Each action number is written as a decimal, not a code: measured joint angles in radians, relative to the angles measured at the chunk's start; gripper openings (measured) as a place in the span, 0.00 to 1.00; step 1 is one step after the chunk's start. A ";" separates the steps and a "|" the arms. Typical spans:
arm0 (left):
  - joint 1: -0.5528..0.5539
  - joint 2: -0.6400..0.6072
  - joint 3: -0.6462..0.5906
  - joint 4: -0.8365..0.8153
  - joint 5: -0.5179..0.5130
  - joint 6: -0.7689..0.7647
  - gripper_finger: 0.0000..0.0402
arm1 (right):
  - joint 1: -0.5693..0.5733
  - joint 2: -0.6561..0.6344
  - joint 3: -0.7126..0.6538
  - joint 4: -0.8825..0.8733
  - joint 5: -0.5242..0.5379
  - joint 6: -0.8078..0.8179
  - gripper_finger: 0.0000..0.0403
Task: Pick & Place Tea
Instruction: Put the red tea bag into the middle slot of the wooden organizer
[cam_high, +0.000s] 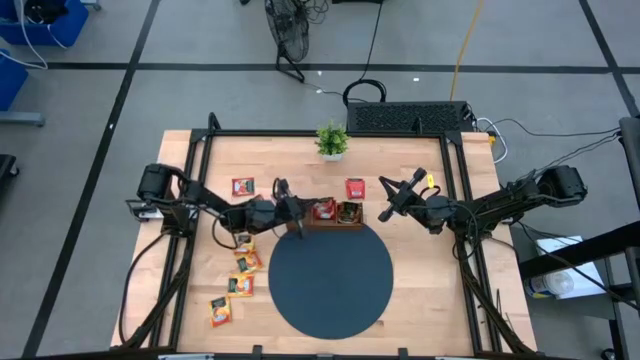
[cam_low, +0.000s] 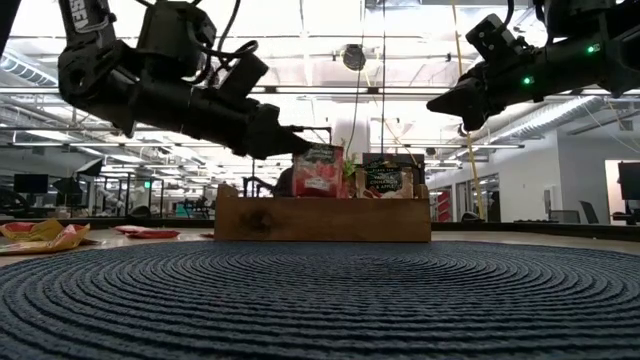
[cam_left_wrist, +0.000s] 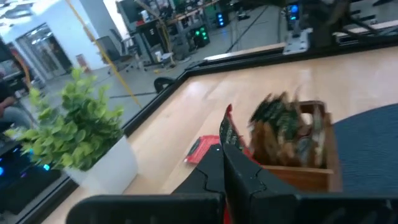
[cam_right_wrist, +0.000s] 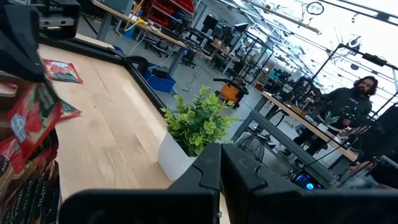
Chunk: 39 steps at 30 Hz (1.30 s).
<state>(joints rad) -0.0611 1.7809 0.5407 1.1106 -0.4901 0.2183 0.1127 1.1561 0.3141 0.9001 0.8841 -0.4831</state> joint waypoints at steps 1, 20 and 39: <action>-0.004 0.000 0.001 0.003 0.000 0.006 0.00 | 0.000 0.000 0.000 0.000 0.000 0.000 0.00; 0.001 0.179 0.003 0.178 0.020 -0.003 0.00 | 0.000 0.000 0.000 0.001 0.000 0.009 0.00; 0.001 0.154 0.003 0.179 0.018 0.050 0.04 | 0.000 0.000 0.000 0.000 0.000 0.021 0.00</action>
<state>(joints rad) -0.0605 1.9350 0.5438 1.2900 -0.4720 0.2685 0.1129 1.1557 0.3141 0.9005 0.8837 -0.4620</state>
